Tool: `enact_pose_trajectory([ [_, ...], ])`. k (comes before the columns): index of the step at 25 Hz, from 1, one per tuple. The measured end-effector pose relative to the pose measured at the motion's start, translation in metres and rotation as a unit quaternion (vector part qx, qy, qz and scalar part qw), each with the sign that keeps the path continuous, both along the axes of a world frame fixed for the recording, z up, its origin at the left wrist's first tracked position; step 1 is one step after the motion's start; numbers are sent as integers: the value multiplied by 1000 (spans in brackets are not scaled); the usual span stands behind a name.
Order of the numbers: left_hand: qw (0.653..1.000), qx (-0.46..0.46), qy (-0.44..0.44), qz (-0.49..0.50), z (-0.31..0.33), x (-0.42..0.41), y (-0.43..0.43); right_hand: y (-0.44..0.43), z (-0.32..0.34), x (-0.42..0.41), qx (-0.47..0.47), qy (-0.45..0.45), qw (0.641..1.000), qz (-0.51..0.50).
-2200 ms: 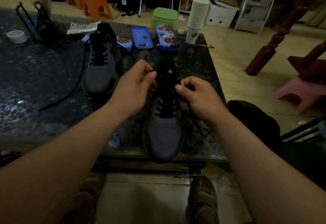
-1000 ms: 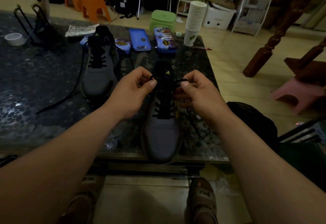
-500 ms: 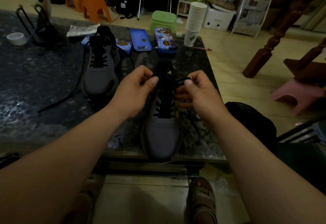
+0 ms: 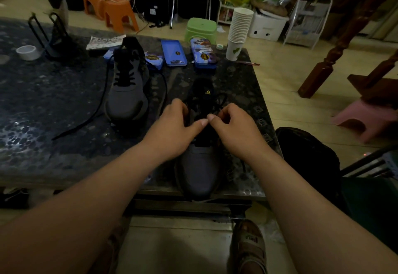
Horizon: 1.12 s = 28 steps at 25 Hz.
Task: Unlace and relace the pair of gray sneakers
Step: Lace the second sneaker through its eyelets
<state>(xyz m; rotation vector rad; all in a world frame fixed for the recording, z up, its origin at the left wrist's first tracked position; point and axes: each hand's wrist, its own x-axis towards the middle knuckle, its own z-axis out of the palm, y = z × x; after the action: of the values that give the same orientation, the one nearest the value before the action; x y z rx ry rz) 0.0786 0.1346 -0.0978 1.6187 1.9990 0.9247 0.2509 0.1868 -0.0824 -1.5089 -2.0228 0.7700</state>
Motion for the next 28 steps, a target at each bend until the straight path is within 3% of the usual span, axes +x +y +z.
enact_pose_trajectory([
  [5, 999, -6, 16, 27, 3, 7, 2, -3, -2, -8, 15, -23, 999, -19],
  [10, 998, 1, 38, 46, 7, 17, -1, -14, 2, -17, 116, -142, 983, 9],
  [12, 997, -8, 42, 57, 8, 17, 0, -15, 2, -17, 116, -168, 979, 9],
  [17, 997, -24, 49, 56, 7, 13, 6, -11, 4, -18, 28, -78, 996, -38],
  [21, 999, 2, 33, 23, 2, 6, 3, -7, 2, -12, 16, -71, 997, -24],
  [28, 999, -38, -5, -12, 6, -5, 5, -4, 4, -5, -38, -60, 997, 3],
])
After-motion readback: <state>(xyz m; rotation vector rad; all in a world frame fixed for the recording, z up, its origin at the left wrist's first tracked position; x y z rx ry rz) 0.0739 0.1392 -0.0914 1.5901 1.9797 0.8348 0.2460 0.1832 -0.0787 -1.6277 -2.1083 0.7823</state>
